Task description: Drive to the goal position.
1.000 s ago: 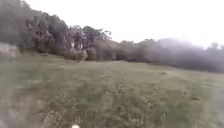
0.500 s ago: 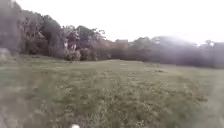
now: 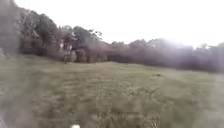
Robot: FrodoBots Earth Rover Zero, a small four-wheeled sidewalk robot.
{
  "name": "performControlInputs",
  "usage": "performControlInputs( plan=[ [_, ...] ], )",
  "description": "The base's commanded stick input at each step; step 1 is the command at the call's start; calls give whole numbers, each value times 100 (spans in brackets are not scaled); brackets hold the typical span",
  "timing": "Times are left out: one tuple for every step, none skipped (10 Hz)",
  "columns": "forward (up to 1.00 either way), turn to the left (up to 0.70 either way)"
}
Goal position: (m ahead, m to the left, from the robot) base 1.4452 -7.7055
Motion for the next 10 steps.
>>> performControlInputs(
  plan=[
    [70,0],
    [70,0],
    [70,0],
    [70,0],
    [70,0],
    [70,0],
    [70,0],
    [70,0],
    [70,0],
    [70,0]
  ],
)
